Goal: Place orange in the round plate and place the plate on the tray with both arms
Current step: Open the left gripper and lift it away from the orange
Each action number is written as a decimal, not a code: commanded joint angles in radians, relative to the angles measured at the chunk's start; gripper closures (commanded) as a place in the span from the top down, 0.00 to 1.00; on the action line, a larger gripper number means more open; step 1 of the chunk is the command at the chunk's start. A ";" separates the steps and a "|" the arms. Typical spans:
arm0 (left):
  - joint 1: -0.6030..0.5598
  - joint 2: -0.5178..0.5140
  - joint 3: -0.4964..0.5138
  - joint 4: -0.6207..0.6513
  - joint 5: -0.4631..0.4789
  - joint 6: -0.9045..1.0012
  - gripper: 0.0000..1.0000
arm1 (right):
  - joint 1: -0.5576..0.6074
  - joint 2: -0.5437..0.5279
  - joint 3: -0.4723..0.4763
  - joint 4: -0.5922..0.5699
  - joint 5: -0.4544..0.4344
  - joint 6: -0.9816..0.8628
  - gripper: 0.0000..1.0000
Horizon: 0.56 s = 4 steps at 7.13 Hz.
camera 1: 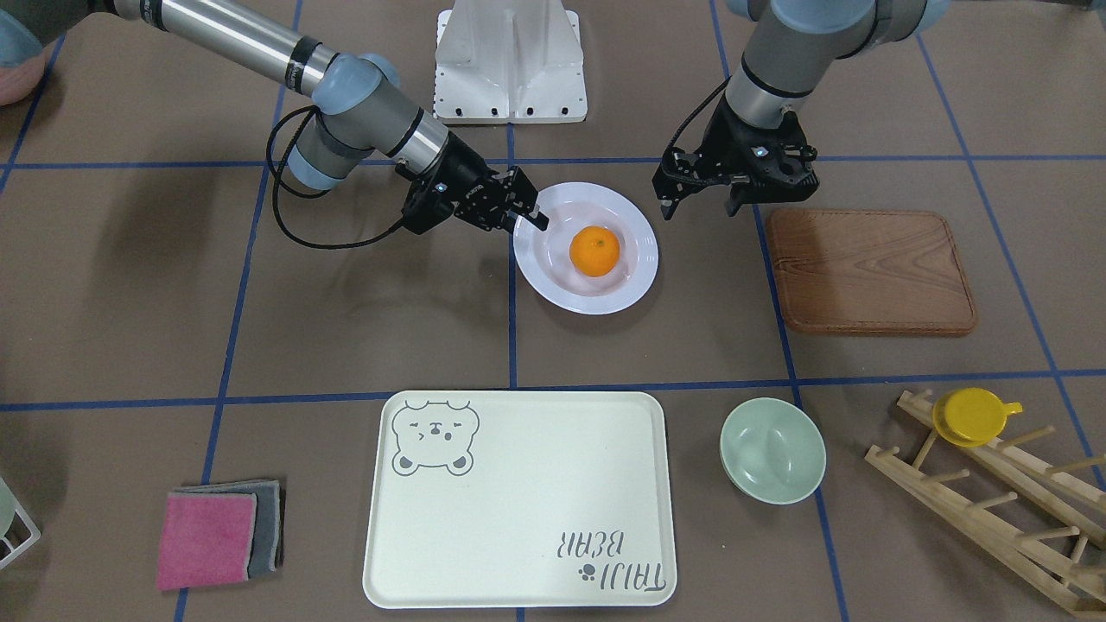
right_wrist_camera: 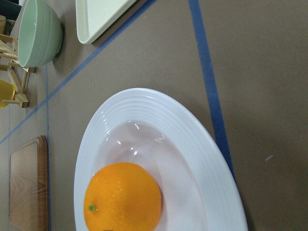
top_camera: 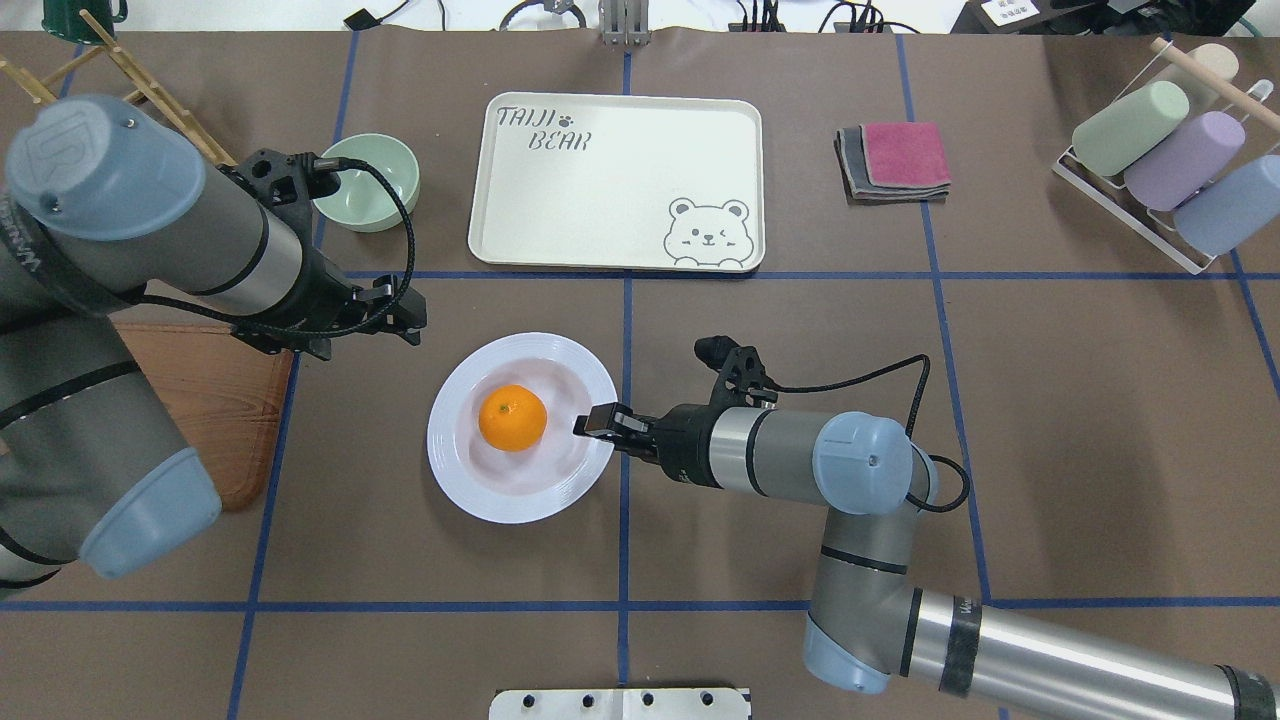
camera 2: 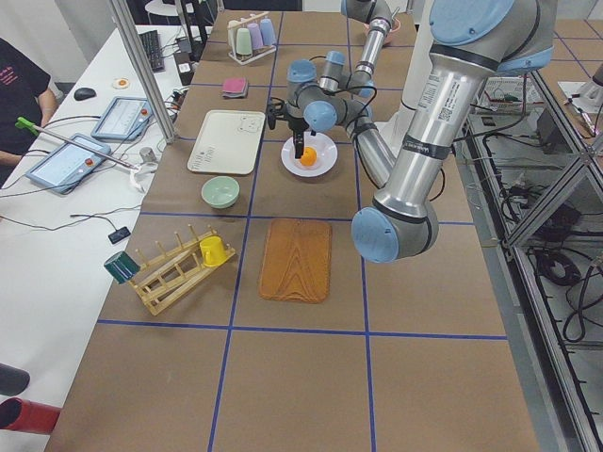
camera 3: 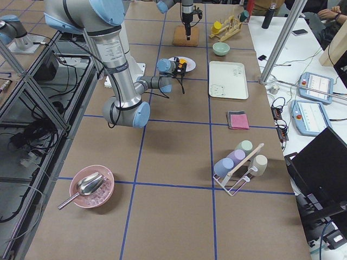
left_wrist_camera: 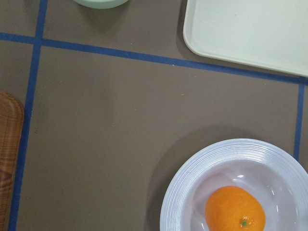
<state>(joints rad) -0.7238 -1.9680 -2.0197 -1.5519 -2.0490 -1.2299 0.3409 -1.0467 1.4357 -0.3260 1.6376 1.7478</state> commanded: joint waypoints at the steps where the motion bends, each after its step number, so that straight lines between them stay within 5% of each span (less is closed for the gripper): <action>1: -0.040 0.008 -0.001 0.001 -0.052 0.065 0.92 | 0.001 0.001 0.000 0.015 -0.004 0.015 0.00; 4: -0.159 0.114 -0.056 0.001 -0.157 0.221 0.93 | 0.016 0.025 0.018 0.021 -0.027 0.051 0.00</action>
<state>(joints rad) -0.8393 -1.9034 -2.0485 -1.5509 -2.1716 -1.0817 0.3498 -1.0378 1.4461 -0.3078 1.6216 1.7774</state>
